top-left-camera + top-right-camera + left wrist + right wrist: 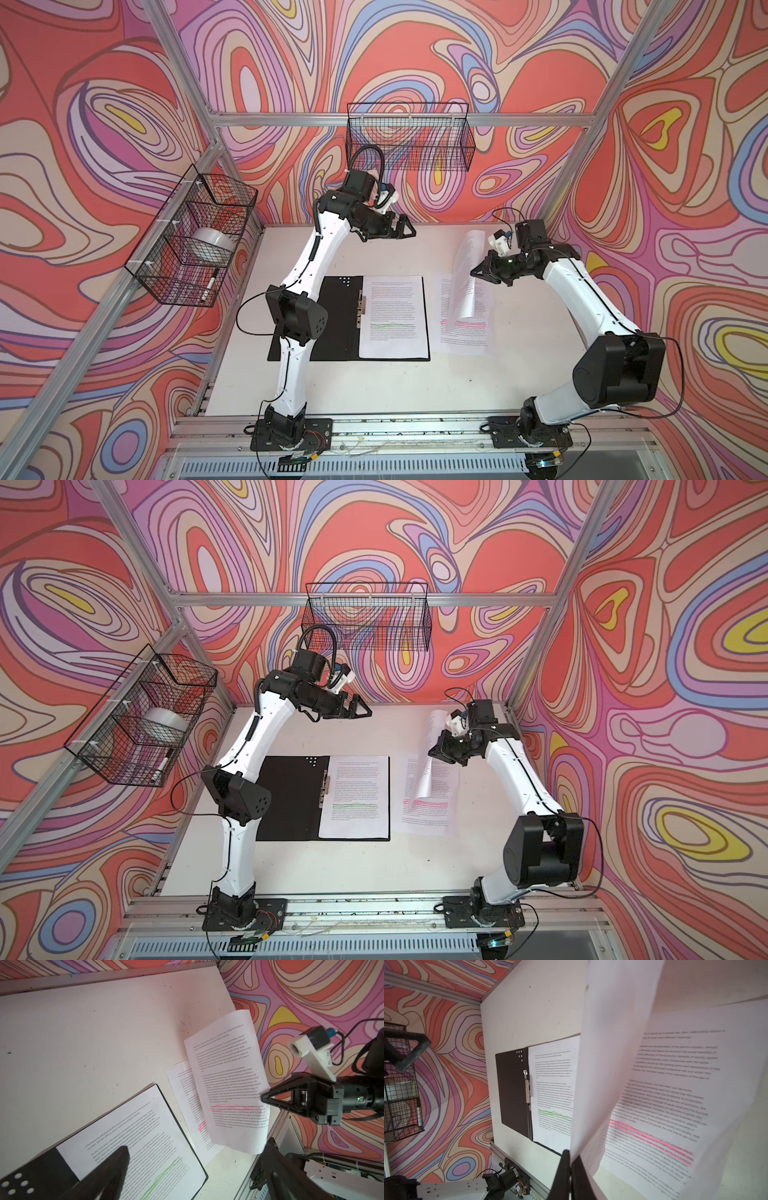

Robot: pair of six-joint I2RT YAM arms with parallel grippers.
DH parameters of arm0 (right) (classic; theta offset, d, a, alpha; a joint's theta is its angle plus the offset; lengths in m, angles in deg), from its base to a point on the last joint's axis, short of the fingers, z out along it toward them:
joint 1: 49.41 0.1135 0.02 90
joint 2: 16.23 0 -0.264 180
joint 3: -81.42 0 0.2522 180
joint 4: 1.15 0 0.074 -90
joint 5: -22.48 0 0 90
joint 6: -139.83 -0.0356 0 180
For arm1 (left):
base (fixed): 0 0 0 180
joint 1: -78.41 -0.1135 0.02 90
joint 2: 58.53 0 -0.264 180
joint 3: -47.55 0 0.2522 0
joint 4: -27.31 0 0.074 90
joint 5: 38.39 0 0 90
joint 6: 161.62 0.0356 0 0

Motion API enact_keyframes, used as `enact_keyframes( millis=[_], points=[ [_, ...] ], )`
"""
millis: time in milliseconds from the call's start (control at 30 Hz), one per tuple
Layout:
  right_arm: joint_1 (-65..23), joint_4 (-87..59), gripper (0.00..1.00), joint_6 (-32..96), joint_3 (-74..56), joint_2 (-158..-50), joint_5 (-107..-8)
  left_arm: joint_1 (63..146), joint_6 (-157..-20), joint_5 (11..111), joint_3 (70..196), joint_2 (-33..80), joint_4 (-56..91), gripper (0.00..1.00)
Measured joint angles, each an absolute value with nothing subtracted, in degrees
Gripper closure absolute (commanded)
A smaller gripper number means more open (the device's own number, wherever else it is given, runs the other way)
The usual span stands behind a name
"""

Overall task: Put the files into the folder
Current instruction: 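Lift the pink-highlighted sheet with the right gripper while the left withdraws, then carry the sheet over the folder and lower it with the right gripper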

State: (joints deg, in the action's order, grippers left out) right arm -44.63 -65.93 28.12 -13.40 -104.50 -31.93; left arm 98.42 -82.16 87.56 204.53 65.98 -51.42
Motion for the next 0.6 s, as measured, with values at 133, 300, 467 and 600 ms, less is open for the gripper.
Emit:
enact_keyframes(
  millis=[133,300,467,600],
  points=[
    [-40.2,-65.3,1.00,25.8,-16.7,-104.5,-31.0,95.6,-82.2,87.8,204.4,65.0,-51.4,0.00],
    [-37.3,-62.9,1.00,22.3,-16.5,-104.4,-29.7,93.3,-82.3,88.0,204.2,64.3,-51.4,0.00],
    [-35.1,-54.9,1.00,16.9,-8.5,-103.1,-28.1,93.0,-82.3,88.7,203.8,63.9,-51.4,0.00],
    [-32.1,-47.9,1.00,12.1,-1.1,-103.8,-27.5,93.0,-82.3,89.1,202.4,63.2,-51.4,0.00]
  ],
)
